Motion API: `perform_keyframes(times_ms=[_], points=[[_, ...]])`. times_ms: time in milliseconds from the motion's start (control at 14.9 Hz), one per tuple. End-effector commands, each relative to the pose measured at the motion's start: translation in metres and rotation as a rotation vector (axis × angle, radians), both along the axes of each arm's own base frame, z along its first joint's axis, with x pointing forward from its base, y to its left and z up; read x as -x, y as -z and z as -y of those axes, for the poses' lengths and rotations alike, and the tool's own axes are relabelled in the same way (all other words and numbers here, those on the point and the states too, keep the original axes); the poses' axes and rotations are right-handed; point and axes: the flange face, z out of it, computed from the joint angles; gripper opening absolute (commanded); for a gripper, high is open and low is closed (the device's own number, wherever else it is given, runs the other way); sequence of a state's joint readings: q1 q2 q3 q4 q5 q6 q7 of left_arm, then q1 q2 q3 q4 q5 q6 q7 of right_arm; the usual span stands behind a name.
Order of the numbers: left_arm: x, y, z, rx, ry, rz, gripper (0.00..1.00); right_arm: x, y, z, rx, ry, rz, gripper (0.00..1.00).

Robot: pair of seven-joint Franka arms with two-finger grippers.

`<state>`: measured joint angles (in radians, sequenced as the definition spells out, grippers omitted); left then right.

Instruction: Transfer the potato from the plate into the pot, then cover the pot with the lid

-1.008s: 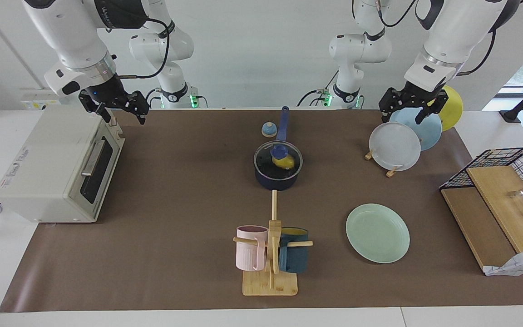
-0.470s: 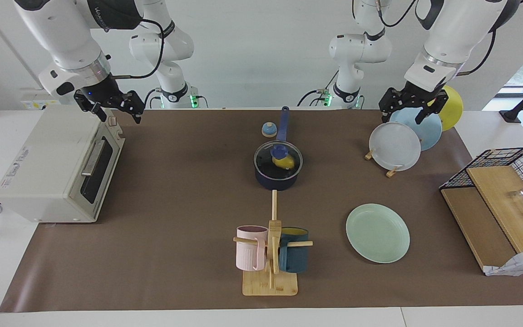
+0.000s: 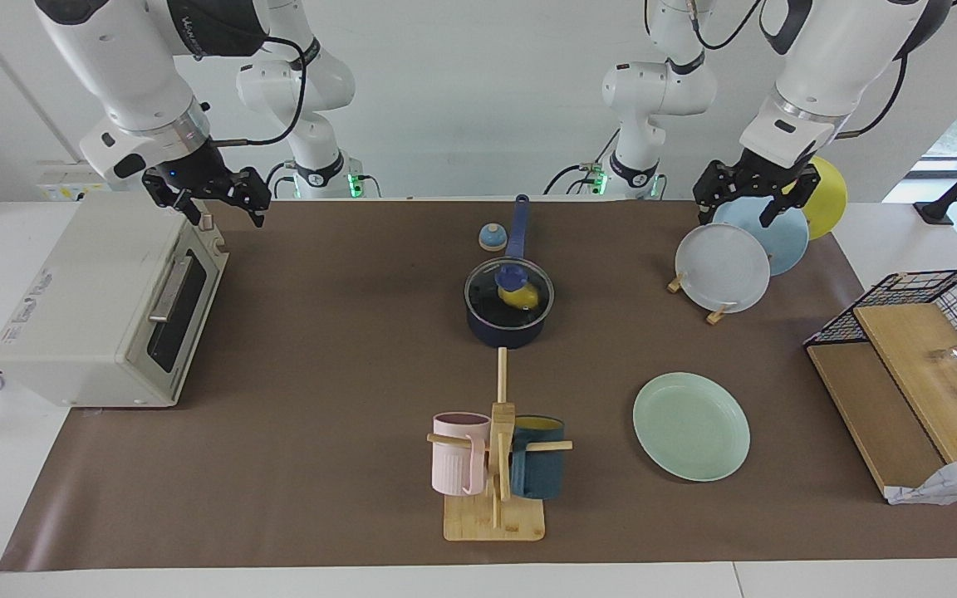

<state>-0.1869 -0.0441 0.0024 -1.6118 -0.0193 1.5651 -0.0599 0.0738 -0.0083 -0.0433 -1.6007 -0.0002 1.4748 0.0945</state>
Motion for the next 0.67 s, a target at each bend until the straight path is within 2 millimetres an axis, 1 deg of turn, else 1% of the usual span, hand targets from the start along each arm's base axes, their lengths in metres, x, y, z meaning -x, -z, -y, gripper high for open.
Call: perform_keyframes(times_ms=[0, 134, 202, 470, 605], points=[[0.0029, -0.0041, -0.0036, -0.003, -0.003, 0.011, 1.00, -0.0010, 0.0009, 0.0041, -0.009, -0.016, 0.004, 1.00], [0.0035, -0.0036, -0.0035, -0.002, -0.003, 0.005, 1.00, -0.0011, 0.0009, 0.0076, -0.008, -0.010, 0.004, 1.00], [0.0035, -0.0036, -0.0035, -0.002, -0.003, 0.005, 1.00, -0.0011, 0.0009, 0.0058, -0.009, -0.013, 0.004, 1.00], [0.0039, -0.0027, -0.0027, -0.003, -0.002, 0.002, 1.00, -0.0012, 0.0002, 0.0129, -0.013, -0.002, 0.006, 1.00], [0.0038, -0.0027, -0.0034, -0.001, -0.003, 0.001, 1.00, -0.0016, -0.0001, 0.0121, -0.012, -0.002, 0.009, 1.00]])
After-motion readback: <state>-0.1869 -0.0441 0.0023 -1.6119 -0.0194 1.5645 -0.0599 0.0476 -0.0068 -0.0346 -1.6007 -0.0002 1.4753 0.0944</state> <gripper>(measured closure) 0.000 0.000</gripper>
